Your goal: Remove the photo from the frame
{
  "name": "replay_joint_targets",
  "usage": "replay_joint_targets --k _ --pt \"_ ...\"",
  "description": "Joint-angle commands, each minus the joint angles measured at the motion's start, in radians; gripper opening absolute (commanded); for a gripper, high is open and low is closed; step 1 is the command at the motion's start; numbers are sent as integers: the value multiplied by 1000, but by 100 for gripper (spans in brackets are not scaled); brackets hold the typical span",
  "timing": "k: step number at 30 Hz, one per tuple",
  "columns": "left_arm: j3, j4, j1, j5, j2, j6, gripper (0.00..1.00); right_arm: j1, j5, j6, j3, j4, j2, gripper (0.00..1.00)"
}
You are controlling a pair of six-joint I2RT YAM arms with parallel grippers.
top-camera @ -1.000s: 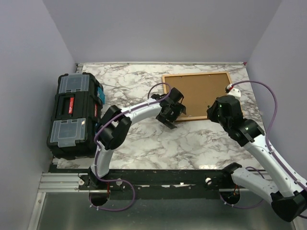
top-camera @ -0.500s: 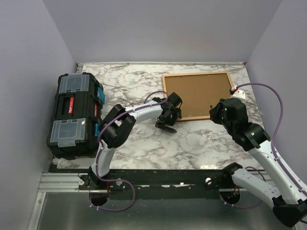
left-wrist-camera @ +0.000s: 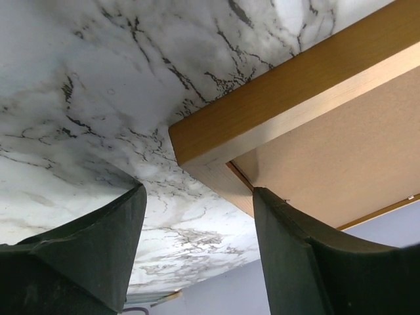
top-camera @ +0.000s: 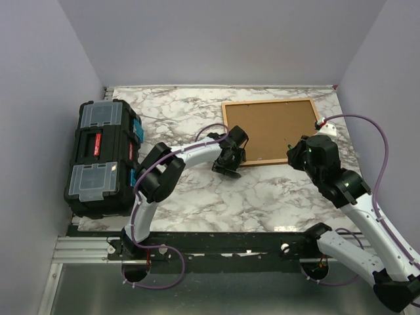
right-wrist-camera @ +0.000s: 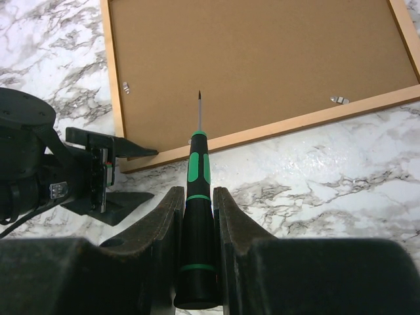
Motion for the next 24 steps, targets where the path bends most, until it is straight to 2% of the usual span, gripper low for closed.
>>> replay_joint_targets --k 1,5,9,11,14,19,21,24 --pt "30 -75 -3 -1 25 -248 61 -6 -14 -15 -4 2 -12 0" --pt "-19 -65 -4 7 22 -268 60 -6 -15 -12 -6 7 -12 0" --pt "-1 -119 -2 -45 22 -250 69 -6 -28 -5 -14 17 -10 0" --pt "-31 -64 5 -57 7 -239 75 -7 -33 -4 -15 17 -9 0" --pt "-49 -13 10 -53 -7 -245 77 -6 -29 -2 -17 17 -15 0" --pt "-19 -50 16 -32 8 -269 75 -6 -26 -2 -18 22 -14 0" --pt "5 -98 15 14 30 -275 71 -6 -29 -3 -14 24 -12 0" --pt "75 -221 12 -8 53 -258 68 -7 -32 -2 -11 28 -13 0"
